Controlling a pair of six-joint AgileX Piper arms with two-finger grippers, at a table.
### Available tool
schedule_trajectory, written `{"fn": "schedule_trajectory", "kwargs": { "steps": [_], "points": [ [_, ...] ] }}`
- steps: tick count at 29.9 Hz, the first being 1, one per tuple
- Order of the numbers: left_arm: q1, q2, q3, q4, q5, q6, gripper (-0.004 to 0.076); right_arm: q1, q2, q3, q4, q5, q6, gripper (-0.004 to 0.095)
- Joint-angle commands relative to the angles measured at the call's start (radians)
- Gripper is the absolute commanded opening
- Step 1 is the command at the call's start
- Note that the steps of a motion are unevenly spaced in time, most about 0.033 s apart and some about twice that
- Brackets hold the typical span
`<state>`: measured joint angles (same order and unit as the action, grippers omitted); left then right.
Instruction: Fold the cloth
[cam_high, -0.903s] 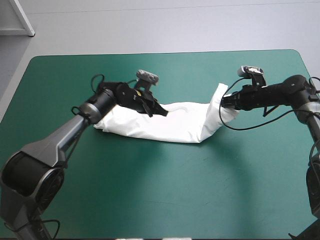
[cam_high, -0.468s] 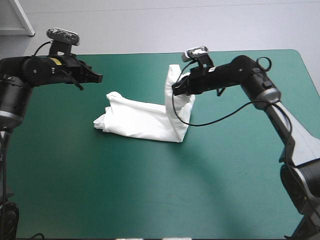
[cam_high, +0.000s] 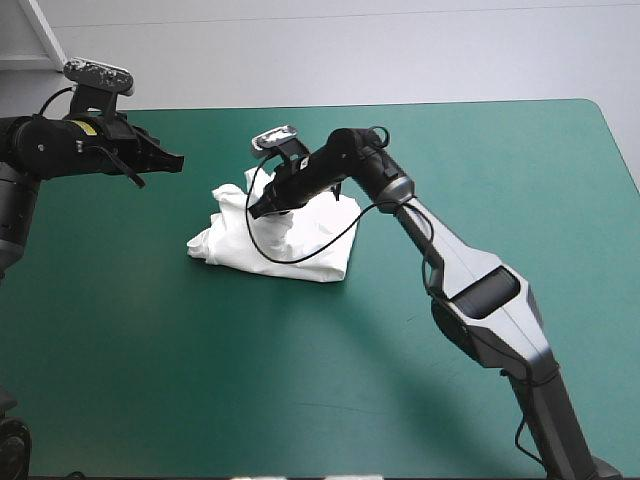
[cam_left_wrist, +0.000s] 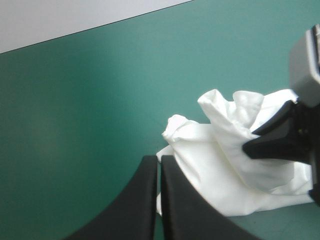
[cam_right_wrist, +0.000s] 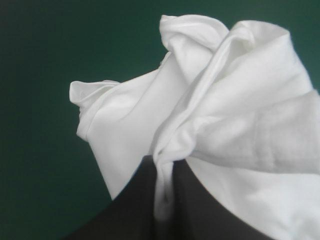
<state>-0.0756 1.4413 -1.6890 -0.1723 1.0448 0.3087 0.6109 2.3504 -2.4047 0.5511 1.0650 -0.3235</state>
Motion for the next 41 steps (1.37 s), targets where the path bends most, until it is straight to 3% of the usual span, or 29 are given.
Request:
{"fn": "schedule_trajectory", "kwargs": {
  "steps": [1,3,8,10,13,18,25,30,36,41],
  "points": [
    [-0.001,-0.037,-0.025,-0.008,-0.044,-0.007,0.0021,0.034,-0.012,-0.145,-0.009,-0.014,0.028,0.0041],
    [-0.001,-0.037,-0.022,-0.008,-0.04,-0.007,0.0021,0.048,0.003,-0.184,0.023,-0.01,0.013,0.0142],
    [-0.001,-0.037,0.026,-0.008,-0.051,-0.007,0.0021,0.065,0.001,-0.196,0.142,-0.024,-0.07,0.0547],
    [-0.001,-0.037,0.049,-0.008,-0.051,-0.007,0.0021,0.065,-0.001,-0.196,0.17,0.018,-0.095,0.064],
    [-0.001,-0.037,0.064,-0.008,-0.056,-0.007,0.0021,0.061,-0.011,-0.196,0.108,0.079,-0.092,0.0602],
    [-0.001,-0.037,0.066,-0.01,-0.076,-0.007,0.0021,0.0,-0.046,-0.188,-0.044,0.115,0.075,0.0519],
    [-0.001,-0.037,0.066,0.016,-0.077,-0.007,0.0021,-0.162,-0.1,-0.135,-0.007,0.115,0.153,0.0495],
    [-0.001,-0.037,0.066,0.031,-0.077,-0.007,0.0021,-0.258,-0.187,0.093,0.033,0.115,0.149,0.0495],
    [-0.001,-0.037,0.066,0.034,-0.077,-0.009,0.0021,-0.284,-0.308,0.402,0.055,0.05,0.076,0.0495],
    [-0.001,-0.037,0.066,0.034,-0.065,-0.009,0.0021,-0.292,-0.31,0.486,0.139,-0.026,0.057,0.0511]
  ]
}}
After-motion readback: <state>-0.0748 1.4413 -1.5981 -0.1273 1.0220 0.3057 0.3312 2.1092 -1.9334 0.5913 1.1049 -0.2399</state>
